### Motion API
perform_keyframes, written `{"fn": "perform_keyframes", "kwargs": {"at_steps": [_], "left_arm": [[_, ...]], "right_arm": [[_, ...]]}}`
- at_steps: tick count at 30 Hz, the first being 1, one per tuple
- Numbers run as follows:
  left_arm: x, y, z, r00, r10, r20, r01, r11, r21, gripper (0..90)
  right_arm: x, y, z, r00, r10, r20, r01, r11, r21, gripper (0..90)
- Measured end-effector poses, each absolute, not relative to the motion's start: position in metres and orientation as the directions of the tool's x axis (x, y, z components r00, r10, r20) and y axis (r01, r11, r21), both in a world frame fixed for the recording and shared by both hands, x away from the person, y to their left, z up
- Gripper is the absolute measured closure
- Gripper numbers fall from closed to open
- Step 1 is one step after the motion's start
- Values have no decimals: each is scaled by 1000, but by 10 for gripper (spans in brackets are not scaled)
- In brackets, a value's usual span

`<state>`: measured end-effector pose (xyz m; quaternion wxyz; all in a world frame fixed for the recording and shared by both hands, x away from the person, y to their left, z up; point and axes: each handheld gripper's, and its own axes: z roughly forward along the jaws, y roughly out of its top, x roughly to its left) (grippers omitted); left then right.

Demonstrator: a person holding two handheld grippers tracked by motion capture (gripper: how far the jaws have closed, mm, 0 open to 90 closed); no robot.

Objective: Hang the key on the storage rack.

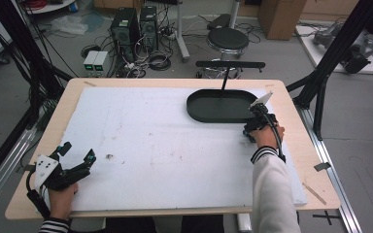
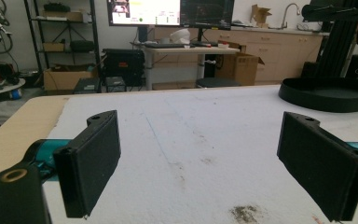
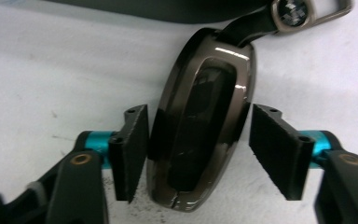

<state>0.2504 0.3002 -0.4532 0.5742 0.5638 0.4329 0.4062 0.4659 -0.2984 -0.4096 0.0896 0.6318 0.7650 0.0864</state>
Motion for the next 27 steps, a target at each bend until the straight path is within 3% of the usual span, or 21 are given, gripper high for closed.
{"fn": "perform_keyframes", "kwargs": {"at_steps": [3,4,16,27], "left_arm": [[251,300,-453,294,955,-41,21,36,999,137],[251,300,-453,294,955,-41,21,37,999,137],[250,300,-453,293,955,-44,22,39,999,137],[250,300,-453,294,955,-39,21,34,999,137]], "right_arm": [[467,-298,-410,-156,988,-17,960,156,232,421],[467,-300,-410,-141,990,-11,963,140,229,468],[469,-301,-407,-132,991,-7,972,131,194,482],[458,-310,-390,-176,984,15,948,165,272,482]]}}
